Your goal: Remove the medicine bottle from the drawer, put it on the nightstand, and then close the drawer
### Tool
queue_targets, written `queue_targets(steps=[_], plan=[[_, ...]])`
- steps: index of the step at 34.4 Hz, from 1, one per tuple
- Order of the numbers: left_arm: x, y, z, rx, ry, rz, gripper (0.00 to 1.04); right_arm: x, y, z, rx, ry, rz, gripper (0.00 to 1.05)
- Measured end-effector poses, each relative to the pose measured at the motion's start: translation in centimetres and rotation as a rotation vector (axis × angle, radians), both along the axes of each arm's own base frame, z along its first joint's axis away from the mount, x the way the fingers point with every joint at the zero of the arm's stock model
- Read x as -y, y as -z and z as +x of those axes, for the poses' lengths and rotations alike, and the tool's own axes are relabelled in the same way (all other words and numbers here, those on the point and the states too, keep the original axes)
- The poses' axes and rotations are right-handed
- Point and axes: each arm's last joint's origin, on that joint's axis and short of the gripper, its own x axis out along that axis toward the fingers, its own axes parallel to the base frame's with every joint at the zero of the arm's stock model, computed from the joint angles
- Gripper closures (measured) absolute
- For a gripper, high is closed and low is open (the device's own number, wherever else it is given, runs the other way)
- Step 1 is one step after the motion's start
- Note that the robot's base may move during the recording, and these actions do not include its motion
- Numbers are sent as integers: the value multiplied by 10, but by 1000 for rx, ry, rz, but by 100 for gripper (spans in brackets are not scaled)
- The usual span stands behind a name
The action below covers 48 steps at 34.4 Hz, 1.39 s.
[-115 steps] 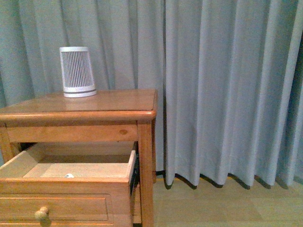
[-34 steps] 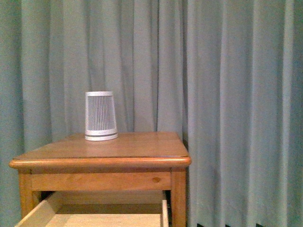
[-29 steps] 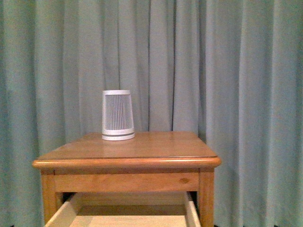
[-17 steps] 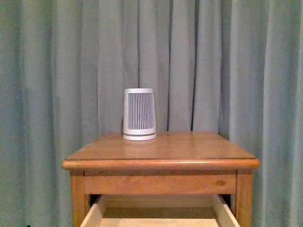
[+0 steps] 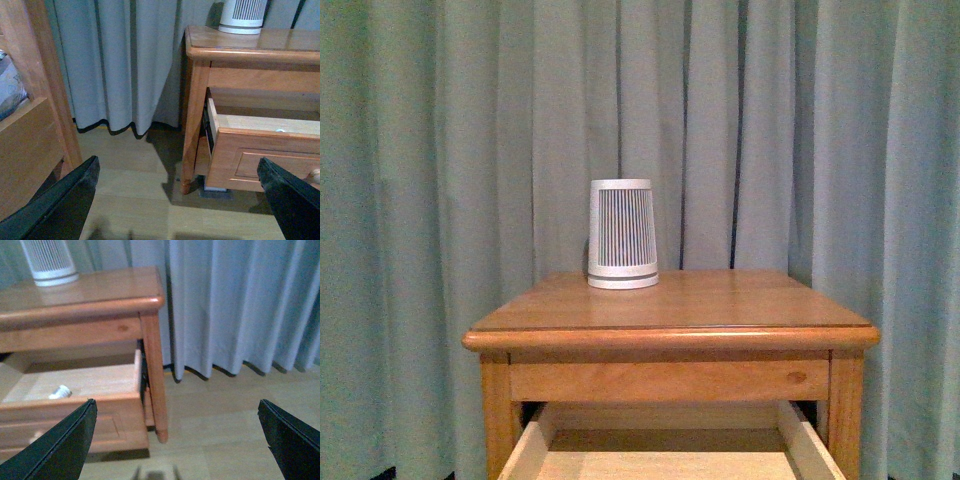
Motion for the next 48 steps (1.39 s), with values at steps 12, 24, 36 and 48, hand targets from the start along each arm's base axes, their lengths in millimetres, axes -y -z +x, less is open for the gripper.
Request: queue_targets(steps=[12,24,36,48], plan=[[0,0,0,0,0,0,7,-35,-60,113,-196,-124,23,7],[0,0,0,0,0,0,7,-107,-42,238,-428,-264,1,7],[0,0,0,0,0,0,7,-151,33,294,-465,-273,-48,7],[0,0,0,0,0,0,7,-168,70,315,-488,-289,-59,7]])
